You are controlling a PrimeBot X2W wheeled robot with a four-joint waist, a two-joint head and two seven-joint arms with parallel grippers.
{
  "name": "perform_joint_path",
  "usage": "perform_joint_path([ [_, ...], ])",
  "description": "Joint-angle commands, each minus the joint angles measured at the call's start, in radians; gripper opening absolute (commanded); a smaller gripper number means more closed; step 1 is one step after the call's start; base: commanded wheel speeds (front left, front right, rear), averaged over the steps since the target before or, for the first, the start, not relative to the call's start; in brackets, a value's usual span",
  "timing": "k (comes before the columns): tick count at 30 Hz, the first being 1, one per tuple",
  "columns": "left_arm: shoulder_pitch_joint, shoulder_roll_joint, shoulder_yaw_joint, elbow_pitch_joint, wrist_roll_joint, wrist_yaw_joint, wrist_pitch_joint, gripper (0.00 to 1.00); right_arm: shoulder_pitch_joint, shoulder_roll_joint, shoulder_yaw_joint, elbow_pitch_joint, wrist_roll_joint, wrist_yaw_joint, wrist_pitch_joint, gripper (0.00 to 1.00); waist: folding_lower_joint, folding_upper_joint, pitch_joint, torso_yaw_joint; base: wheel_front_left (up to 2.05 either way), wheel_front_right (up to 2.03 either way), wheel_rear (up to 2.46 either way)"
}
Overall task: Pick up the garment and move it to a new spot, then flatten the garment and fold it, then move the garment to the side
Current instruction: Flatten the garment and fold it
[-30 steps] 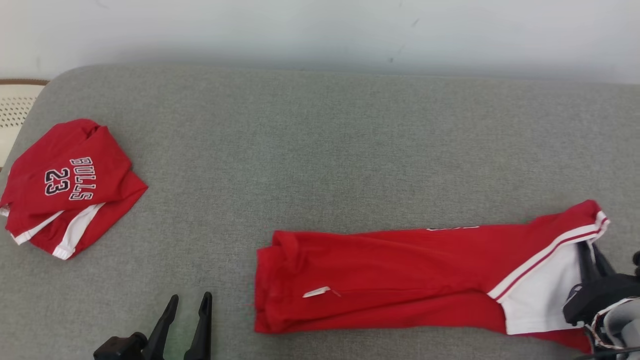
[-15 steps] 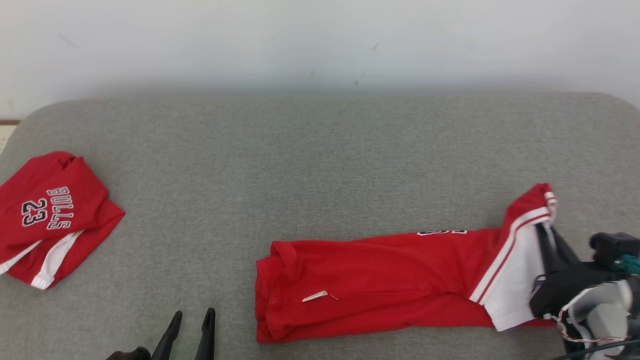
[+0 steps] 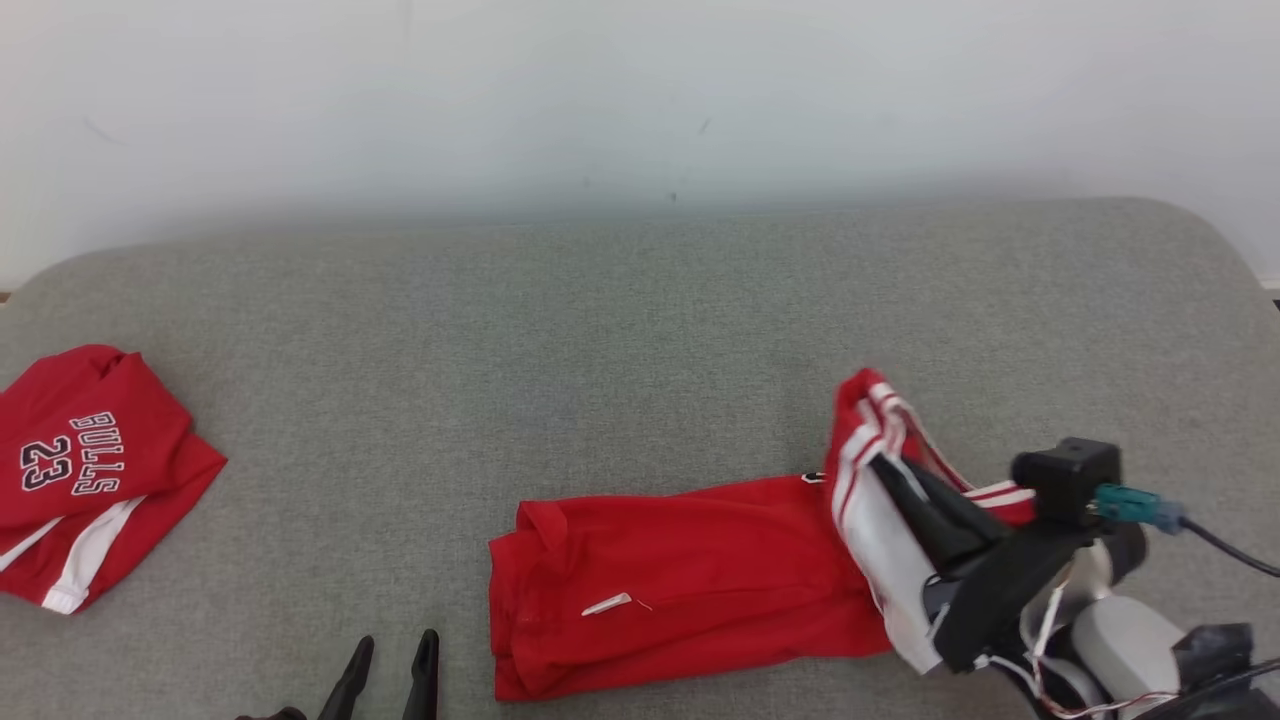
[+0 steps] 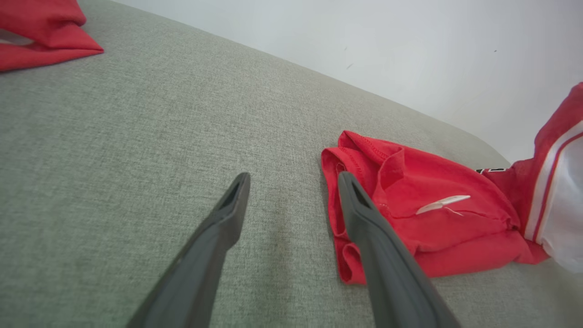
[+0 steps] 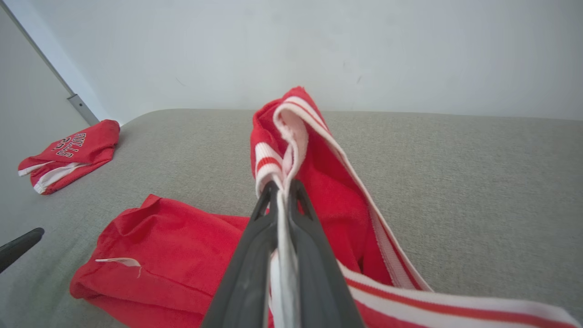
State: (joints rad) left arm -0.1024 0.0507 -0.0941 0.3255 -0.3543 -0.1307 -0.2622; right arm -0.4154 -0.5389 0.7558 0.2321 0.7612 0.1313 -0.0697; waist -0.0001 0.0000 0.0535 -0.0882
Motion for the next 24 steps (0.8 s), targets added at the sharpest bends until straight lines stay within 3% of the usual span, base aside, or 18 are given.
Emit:
perform_joint_path([
  [1, 0.017, 0.0, -0.004, 0.003, -0.008, 0.001, -0.004, 1.0, 0.012, 0.0, 0.016, -0.028, 0.011, -0.001, 0.015, 0.0, 0.0001, 0.0, 0.0, 0.007, 0.0, 0.0, 0.0],
  [6, 0.012, 0.0, -0.029, 0.01, -0.02, 0.001, -0.004, 1.0, 0.007, 0.038, 0.079, -0.1, 0.023, -0.001, 0.067, 0.0, 0.0001, 0.0, 0.0, 0.045, 0.0, 0.0, 0.0],
  [11, 0.005, 0.0, -0.061, 0.015, -0.035, 0.001, -0.004, 1.0, -0.033, 0.106, 0.142, -0.077, 0.008, -0.001, 0.076, 0.0, 0.0001, 0.0, 0.01, 0.097, 0.0, 0.0, 0.0],
  [16, -0.004, 0.0, -0.091, 0.021, -0.05, 0.001, -0.004, 1.0, -0.1, 0.186, 0.209, 0.056, -0.046, -0.001, 0.056, 0.0, 0.0001, 0.0, 0.021, 0.175, 0.0, 0.0, 0.0],
  [24, -0.003, 0.0, -0.123, 0.026, -0.068, 0.001, -0.004, 1.0, -0.174, 0.292, 0.218, 0.297, -0.078, -0.001, -0.03, 0.0, 0.0001, 0.0, 0.03, 0.266, 0.0, 0.0, 0.0],
])
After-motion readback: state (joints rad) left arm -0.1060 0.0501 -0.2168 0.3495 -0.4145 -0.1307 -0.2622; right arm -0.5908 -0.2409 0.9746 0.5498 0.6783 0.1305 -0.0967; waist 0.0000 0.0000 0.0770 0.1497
